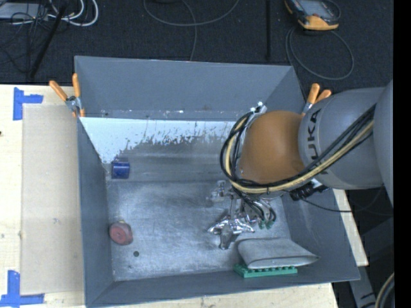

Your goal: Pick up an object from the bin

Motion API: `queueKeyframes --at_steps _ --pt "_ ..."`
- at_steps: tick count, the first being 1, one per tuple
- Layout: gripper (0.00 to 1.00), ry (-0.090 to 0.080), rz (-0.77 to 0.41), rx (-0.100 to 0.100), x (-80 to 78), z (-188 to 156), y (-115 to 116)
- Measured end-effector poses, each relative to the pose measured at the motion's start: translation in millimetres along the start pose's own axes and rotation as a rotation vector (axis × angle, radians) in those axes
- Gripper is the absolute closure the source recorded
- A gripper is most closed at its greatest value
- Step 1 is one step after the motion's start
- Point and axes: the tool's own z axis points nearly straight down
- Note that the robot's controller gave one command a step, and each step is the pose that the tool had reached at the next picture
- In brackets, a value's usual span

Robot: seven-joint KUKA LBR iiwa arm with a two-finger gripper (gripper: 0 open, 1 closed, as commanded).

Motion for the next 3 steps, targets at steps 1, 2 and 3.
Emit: queueKeyframes --at_steps 1,2,3 --pt "0.00 -0.011 -0.022 -0.006 -12.4 36.3 -12.8" --pt "1.00 -0.008 -0.020 -0.005 -12.0 33.7 -13.5" --pt "1.00 -0.015 -0.036 -0.003 -19.8 -16.1 -28.9"
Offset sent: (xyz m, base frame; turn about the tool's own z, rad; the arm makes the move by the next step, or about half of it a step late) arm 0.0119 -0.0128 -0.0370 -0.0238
